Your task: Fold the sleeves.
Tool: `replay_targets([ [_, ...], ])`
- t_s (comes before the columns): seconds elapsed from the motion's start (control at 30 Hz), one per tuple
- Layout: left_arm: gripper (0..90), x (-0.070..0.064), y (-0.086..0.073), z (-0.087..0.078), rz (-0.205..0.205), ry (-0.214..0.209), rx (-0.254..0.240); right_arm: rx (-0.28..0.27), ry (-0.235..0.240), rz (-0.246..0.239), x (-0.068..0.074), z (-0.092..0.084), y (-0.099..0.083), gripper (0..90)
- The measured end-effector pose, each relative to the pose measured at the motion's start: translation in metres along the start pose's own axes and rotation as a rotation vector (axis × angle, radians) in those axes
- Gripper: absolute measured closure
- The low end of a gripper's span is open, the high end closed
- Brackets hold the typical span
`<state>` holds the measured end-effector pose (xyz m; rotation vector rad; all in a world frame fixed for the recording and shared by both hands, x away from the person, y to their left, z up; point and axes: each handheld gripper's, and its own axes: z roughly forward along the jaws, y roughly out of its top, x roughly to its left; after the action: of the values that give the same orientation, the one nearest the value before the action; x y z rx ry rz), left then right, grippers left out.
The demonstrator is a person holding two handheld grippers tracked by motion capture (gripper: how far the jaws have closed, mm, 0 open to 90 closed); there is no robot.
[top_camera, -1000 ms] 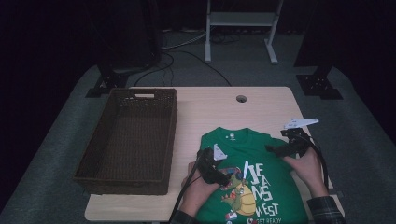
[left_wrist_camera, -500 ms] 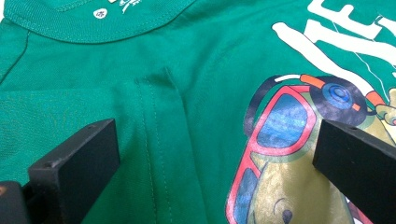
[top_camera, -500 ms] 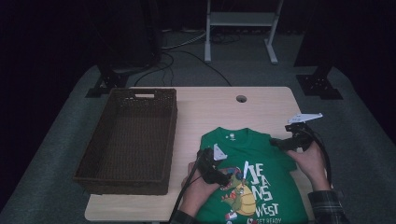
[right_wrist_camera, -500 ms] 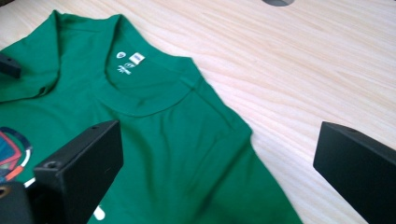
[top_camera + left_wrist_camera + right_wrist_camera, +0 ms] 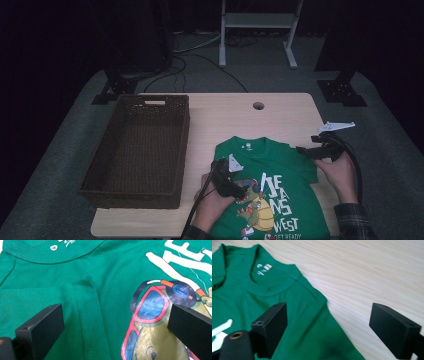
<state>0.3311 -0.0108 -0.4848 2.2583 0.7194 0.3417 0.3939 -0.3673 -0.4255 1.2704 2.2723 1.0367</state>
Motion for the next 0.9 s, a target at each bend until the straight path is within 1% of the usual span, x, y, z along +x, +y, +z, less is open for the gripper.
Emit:
replay_targets([
  [0.07, 0.0, 0.000, 0.000, 0.000, 0.000, 0.000, 0.000, 0.002, -0.002, 0.014, -0.005, 0.000, -0.003, 17.8],
  [0.13, 0.0, 0.000, 0.000, 0.000, 0.000, 0.000, -0.001, 0.001, 0.000, 0.021, -0.009, -0.001, -0.006, 22.6],
  [0.2, 0.0, 0.000, 0.000, 0.000, 0.001, 0.000, 0.000, 0.002, -0.001, 0.030, -0.013, -0.002, -0.009, 24.7],
  [0.3, 0.0, 0.000, 0.000, 0.000, 0.001, 0.000, 0.000, 0.019, 0.007, 0.035, -0.016, -0.002, -0.012, 33.9],
  [0.4, 0.0, 0.000, 0.000, 0.000, 0.001, 0.001, 0.000, 0.046, -0.007, 0.036, -0.018, -0.001, -0.015, 39.7],
  [0.5, 0.0, 0.000, 0.000, 0.000, 0.002, 0.001, -0.001, 0.091, -0.043, 0.029, -0.018, 0.002, -0.017, 44.0],
  [0.53, 0.0, 0.000, 0.000, 0.000, 0.002, 0.001, -0.001, 0.098, -0.045, 0.029, -0.018, 0.003, -0.018, 47.1],
  [0.57, 0.0, 0.000, 0.000, 0.000, 0.002, 0.001, -0.001, 0.108, -0.046, 0.028, -0.018, 0.003, -0.018, 47.5],
  [0.63, 0.0, 0.000, 0.000, 0.000, 0.002, 0.001, -0.001, 0.130, -0.065, 0.026, -0.017, 0.005, -0.018, 48.0],
  [0.73, 0.0, 0.000, 0.000, 0.000, 0.001, 0.001, -0.002, 0.154, -0.078, 0.035, -0.017, 0.007, -0.020, 50.8],
  [0.8, 0.0, 0.000, 0.000, 0.000, 0.002, 0.002, -0.001, 0.148, -0.086, 0.040, -0.019, 0.007, -0.022, 51.8],
  [0.9, 0.0, 0.000, 0.000, 0.000, 0.001, 0.001, -0.002, 0.155, -0.083, 0.060, -0.023, 0.006, -0.026, 54.8],
])
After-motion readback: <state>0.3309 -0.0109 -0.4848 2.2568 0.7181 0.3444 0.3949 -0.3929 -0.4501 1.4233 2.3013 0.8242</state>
